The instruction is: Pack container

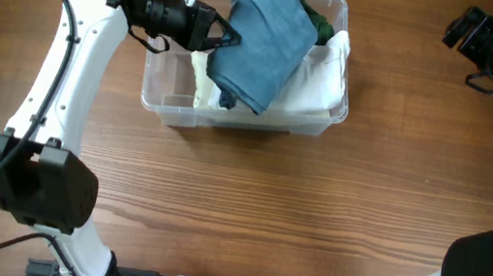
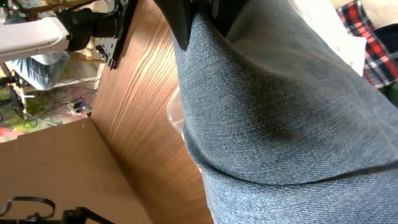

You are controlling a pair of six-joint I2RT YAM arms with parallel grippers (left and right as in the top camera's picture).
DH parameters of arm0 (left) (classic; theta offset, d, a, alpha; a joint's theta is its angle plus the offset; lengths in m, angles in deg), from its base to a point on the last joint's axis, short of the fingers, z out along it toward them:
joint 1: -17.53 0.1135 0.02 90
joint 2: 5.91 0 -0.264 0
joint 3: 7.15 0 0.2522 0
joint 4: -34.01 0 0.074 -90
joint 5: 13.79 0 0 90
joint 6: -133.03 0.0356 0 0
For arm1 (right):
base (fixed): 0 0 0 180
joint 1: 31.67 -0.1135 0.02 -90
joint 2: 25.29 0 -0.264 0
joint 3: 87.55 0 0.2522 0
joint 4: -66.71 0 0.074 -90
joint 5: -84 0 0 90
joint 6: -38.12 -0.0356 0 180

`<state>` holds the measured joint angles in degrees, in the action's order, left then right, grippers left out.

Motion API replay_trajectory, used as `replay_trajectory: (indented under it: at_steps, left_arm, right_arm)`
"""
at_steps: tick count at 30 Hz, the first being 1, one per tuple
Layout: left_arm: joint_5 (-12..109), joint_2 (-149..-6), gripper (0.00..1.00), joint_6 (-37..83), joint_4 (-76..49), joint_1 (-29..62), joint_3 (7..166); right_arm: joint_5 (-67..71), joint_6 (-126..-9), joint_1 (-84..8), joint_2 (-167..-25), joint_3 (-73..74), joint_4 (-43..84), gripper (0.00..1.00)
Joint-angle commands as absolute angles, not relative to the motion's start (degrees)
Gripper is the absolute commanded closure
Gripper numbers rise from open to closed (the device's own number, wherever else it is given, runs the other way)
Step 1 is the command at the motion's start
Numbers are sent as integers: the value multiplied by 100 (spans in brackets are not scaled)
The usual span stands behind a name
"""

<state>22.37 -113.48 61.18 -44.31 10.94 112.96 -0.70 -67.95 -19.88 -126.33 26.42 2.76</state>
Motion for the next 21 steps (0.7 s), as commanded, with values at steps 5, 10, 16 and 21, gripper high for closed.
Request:
replay_trajectory:
  at_steps: [5,10,16,21]
  left_arm:
    - [1970,-11265,96,6341,-4582,1676,11409]
    - [2571,-11267,96,6343,-4960,1968,11407]
    - [2967,-11281,95,6345,-5021,1964,11272]
    - [3223,-11287,78,6343,-4984,1964,11057]
  right_arm:
    - [-112,-6856,-2001,-12709,2615,278,0]
    - [-112,-6856,-2001,-12709,2615,278,0]
    - [-112,-6856,-2001,-12709,2615,278,0]
    - [-112,-6856,-2001,-12709,2615,278,0]
